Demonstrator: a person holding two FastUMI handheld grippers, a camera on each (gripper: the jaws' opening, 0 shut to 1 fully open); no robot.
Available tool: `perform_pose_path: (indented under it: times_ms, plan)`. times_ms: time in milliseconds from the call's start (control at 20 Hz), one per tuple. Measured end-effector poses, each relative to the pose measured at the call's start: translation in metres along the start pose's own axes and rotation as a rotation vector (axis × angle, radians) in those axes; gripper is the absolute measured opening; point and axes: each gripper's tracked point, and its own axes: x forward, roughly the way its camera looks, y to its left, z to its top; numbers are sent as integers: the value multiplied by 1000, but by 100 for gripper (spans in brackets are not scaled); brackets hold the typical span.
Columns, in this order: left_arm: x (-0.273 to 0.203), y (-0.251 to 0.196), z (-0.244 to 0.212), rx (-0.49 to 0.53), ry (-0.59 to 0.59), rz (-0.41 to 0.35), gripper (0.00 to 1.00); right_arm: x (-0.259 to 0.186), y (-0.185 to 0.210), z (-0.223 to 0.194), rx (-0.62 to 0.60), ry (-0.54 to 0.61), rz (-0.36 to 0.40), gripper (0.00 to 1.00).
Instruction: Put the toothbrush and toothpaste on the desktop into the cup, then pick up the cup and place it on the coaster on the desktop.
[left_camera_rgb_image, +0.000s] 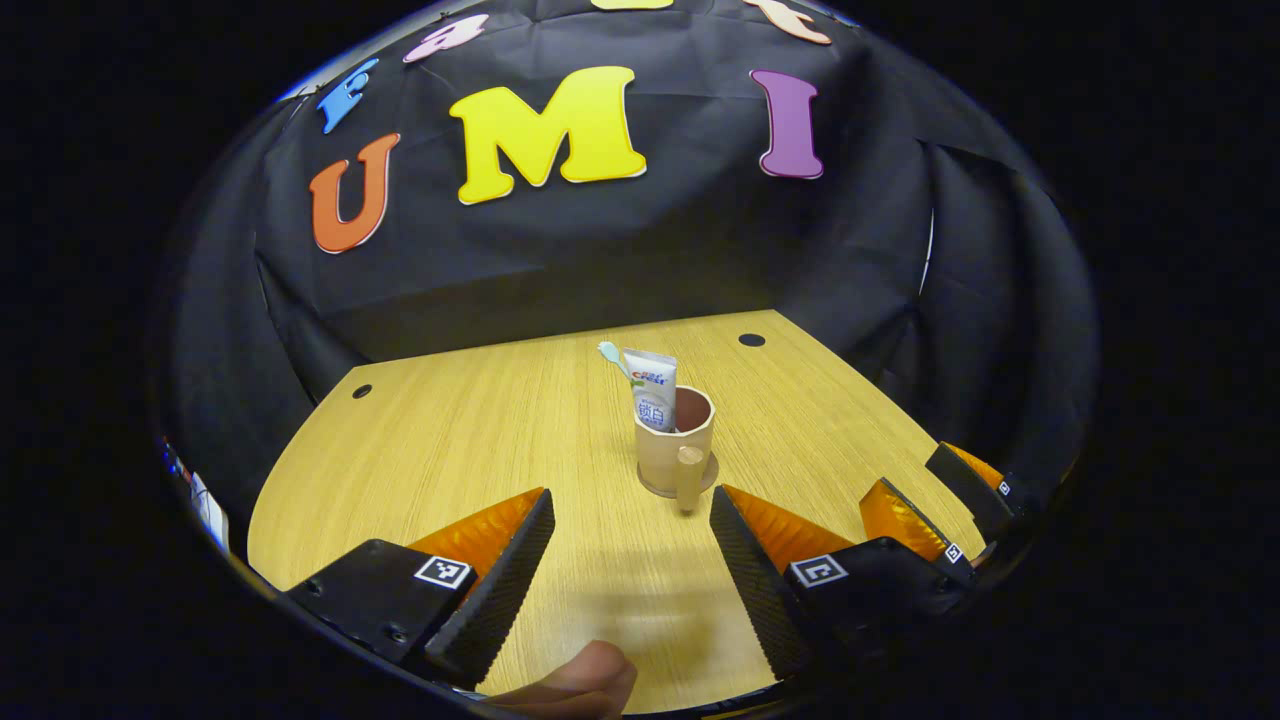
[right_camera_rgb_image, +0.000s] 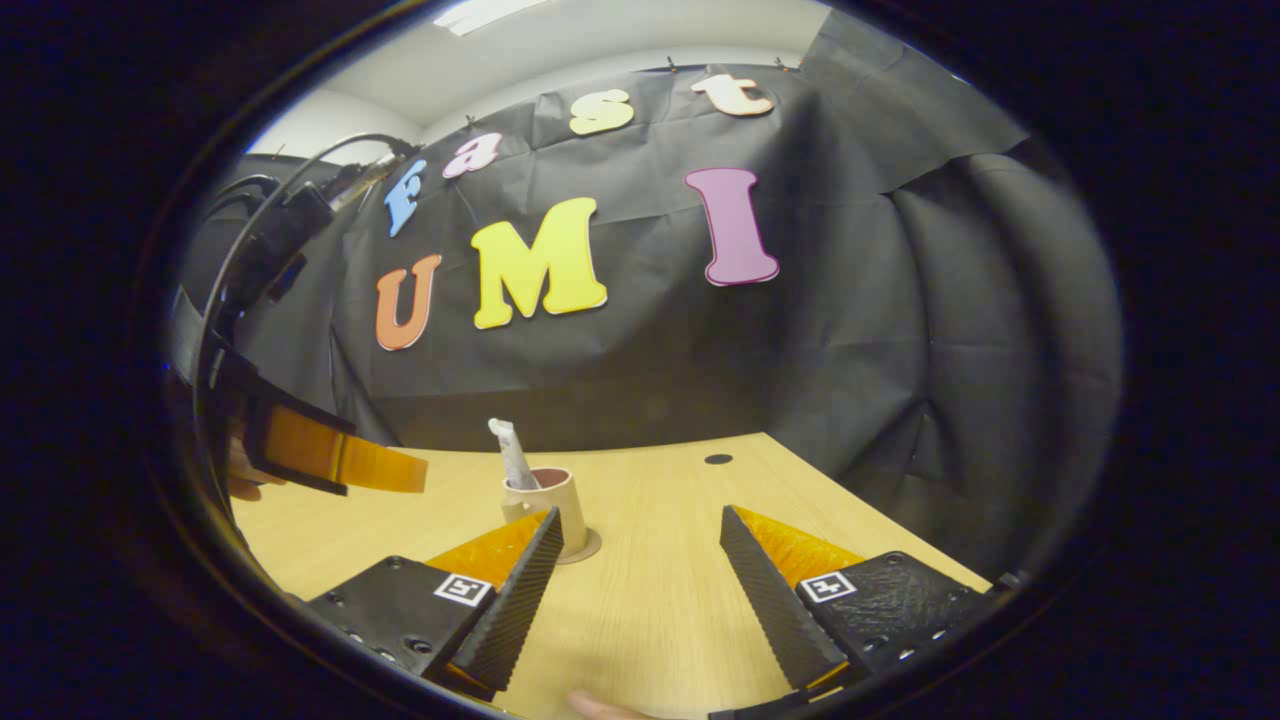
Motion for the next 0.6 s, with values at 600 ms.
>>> perform_pose_path:
  times_ms: [600]
  plan:
    - [-96,71,-3,-188,-283,36,99,-42,54,23,-33,-15,7,95]
